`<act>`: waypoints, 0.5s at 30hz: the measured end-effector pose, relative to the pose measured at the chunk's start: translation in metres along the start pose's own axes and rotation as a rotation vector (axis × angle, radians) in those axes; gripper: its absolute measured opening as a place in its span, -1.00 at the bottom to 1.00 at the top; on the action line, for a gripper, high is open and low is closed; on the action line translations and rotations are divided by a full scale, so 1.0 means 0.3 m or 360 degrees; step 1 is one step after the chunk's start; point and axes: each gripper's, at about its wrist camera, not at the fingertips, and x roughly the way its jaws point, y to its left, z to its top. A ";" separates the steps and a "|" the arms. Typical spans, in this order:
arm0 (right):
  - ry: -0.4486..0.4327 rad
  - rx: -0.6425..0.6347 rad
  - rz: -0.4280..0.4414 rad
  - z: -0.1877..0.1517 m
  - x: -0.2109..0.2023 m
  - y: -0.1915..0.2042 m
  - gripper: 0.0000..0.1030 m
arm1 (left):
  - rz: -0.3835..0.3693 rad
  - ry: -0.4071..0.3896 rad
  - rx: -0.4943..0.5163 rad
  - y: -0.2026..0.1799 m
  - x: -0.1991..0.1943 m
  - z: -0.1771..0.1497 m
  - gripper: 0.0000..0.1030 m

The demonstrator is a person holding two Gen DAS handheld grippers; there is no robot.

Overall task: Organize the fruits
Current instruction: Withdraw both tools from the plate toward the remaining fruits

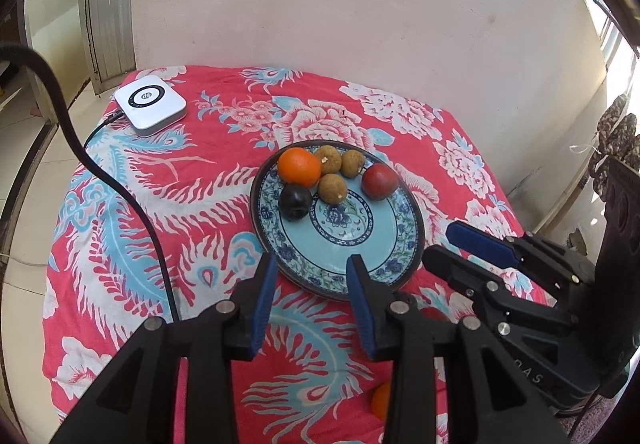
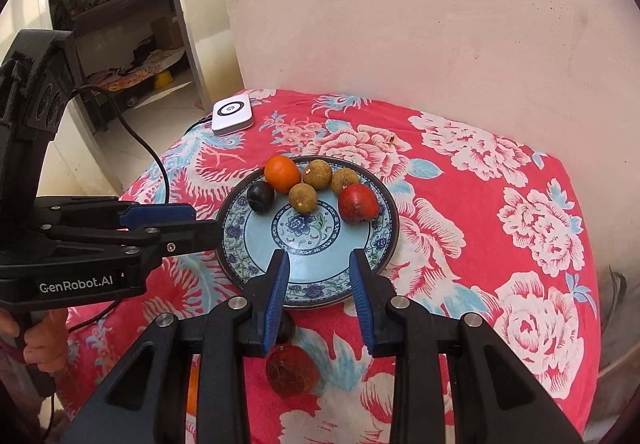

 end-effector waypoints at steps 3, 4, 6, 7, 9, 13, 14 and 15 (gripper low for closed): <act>0.0005 0.0014 -0.0006 -0.021 -0.024 0.001 -0.37 | -0.0002 0.0007 0.0011 -0.013 -0.008 -0.019 -0.27; 0.0008 0.0016 -0.0012 -0.028 -0.030 0.002 -0.37 | -0.0003 0.0012 0.0014 -0.018 -0.010 -0.025 -0.27; 0.0013 0.0018 -0.0025 -0.045 -0.046 0.004 -0.36 | -0.0005 0.0020 0.0021 -0.026 -0.013 -0.038 -0.27; 0.0015 0.0022 -0.0030 -0.052 -0.052 0.005 -0.35 | -0.0005 0.0025 0.0024 -0.030 -0.014 -0.044 -0.27; 0.0022 0.0033 -0.0037 -0.065 -0.062 0.005 -0.34 | -0.0008 0.0036 0.0029 -0.039 -0.014 -0.056 -0.26; 0.0020 0.0056 -0.0043 -0.092 -0.083 0.004 -0.32 | -0.0017 0.0052 0.0043 -0.056 -0.017 -0.077 -0.26; 0.0019 0.0063 -0.0042 -0.097 -0.087 0.002 -0.32 | -0.0016 0.0058 0.0049 -0.062 -0.016 -0.082 -0.26; 0.0021 0.0068 -0.0042 -0.104 -0.089 0.001 -0.30 | -0.0015 0.0063 0.0054 -0.067 -0.016 -0.087 -0.26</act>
